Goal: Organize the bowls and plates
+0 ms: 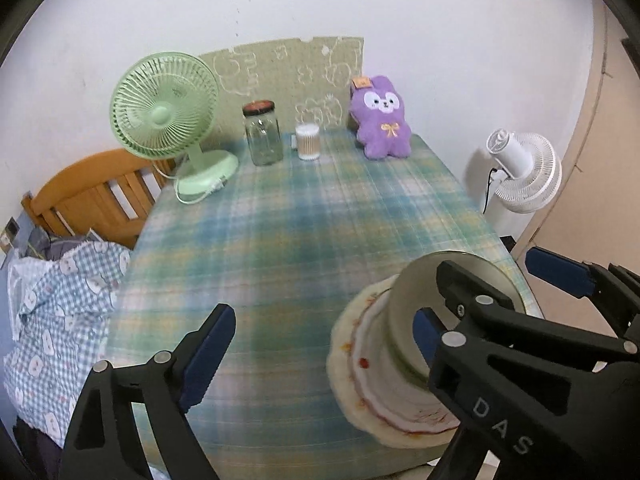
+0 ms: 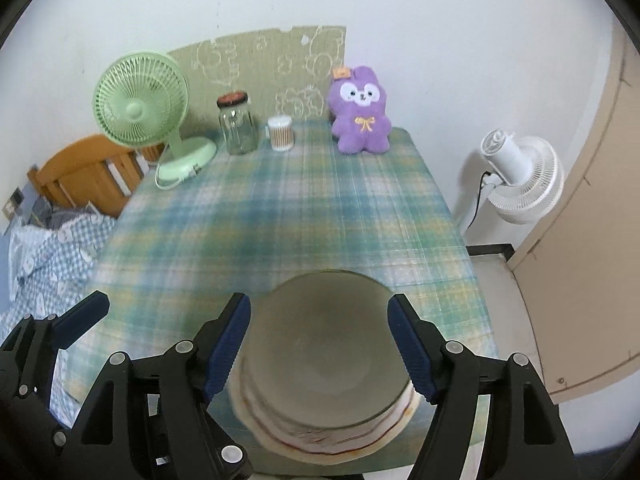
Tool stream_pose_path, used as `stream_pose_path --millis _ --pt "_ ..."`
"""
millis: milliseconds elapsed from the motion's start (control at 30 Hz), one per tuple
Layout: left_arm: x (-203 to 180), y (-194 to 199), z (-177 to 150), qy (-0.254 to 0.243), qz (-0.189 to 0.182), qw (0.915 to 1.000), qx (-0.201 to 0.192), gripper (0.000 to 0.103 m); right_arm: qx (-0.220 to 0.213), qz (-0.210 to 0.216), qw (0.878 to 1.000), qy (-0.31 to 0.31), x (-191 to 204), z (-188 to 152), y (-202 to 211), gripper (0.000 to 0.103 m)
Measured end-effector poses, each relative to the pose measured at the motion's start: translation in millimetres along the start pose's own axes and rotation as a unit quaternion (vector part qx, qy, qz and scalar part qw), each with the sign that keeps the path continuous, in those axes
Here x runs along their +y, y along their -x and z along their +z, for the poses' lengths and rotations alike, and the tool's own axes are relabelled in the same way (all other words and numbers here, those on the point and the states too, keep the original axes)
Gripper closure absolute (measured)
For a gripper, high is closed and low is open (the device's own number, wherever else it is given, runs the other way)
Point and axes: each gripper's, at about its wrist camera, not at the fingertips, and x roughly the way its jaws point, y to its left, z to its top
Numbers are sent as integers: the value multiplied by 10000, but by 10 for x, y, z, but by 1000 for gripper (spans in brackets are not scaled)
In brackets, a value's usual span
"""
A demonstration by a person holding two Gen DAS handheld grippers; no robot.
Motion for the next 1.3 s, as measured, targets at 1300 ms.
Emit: stream_pose_path --millis 1300 --pt "1167 456 -1229 389 364 9873 -1498 0 -1673 -337 9843 -445 581 -1314 526 5"
